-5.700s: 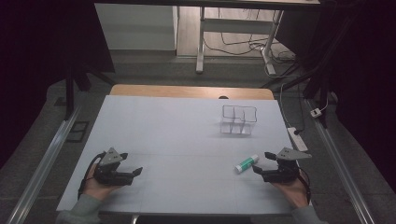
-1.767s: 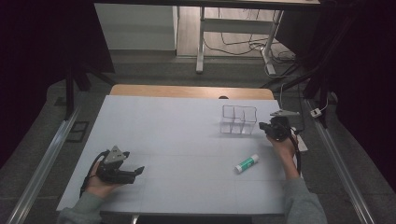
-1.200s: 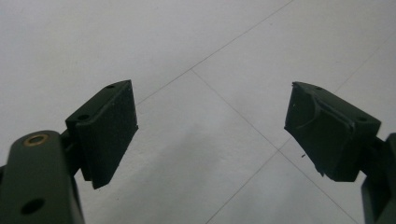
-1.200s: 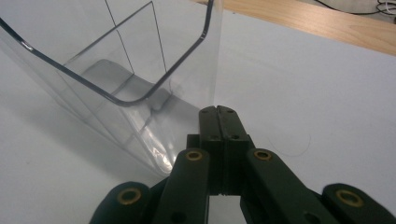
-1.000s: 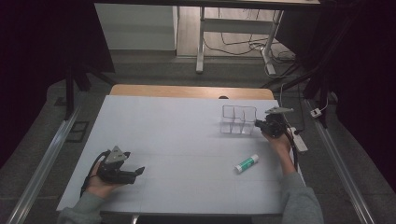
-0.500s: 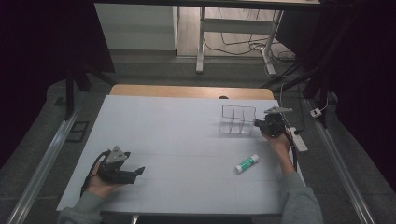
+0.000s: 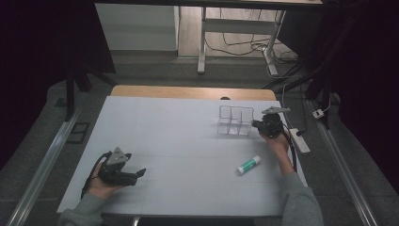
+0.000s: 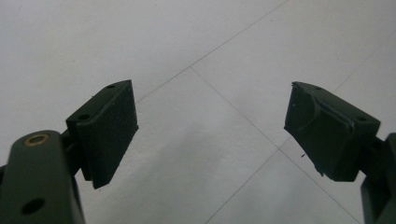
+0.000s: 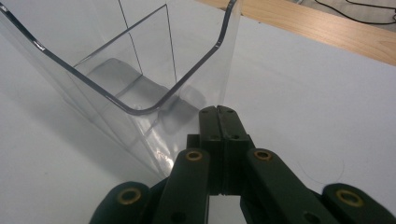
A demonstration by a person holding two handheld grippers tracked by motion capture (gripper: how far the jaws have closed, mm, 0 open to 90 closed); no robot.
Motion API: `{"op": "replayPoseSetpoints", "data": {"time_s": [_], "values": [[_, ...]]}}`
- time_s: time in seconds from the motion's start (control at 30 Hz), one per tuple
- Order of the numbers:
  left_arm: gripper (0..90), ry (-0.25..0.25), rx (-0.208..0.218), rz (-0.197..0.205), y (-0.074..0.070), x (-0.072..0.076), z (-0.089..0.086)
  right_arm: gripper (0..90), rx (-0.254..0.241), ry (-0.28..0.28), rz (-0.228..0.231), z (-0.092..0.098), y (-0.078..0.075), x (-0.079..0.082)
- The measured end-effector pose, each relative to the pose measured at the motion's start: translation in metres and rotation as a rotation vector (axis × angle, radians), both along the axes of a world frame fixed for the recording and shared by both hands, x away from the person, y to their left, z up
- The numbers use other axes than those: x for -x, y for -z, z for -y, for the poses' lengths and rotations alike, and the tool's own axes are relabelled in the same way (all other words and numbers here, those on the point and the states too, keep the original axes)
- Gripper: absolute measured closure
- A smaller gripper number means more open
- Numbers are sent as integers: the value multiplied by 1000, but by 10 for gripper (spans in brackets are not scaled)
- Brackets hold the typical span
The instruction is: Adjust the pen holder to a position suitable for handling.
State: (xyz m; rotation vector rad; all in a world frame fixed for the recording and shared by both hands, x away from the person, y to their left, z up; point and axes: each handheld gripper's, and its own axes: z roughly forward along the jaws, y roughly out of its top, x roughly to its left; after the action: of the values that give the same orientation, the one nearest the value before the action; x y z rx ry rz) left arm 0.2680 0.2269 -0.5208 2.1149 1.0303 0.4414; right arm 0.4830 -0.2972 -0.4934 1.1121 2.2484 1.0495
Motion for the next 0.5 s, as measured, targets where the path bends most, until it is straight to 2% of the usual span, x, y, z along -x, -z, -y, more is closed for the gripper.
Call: {"op": "replayPoseSetpoints", "data": {"time_s": [0.5], "values": [[170, 1, -2, -3, 1, -1, 1, 895, -7, -15, -6, -11, 0, -2]]}}
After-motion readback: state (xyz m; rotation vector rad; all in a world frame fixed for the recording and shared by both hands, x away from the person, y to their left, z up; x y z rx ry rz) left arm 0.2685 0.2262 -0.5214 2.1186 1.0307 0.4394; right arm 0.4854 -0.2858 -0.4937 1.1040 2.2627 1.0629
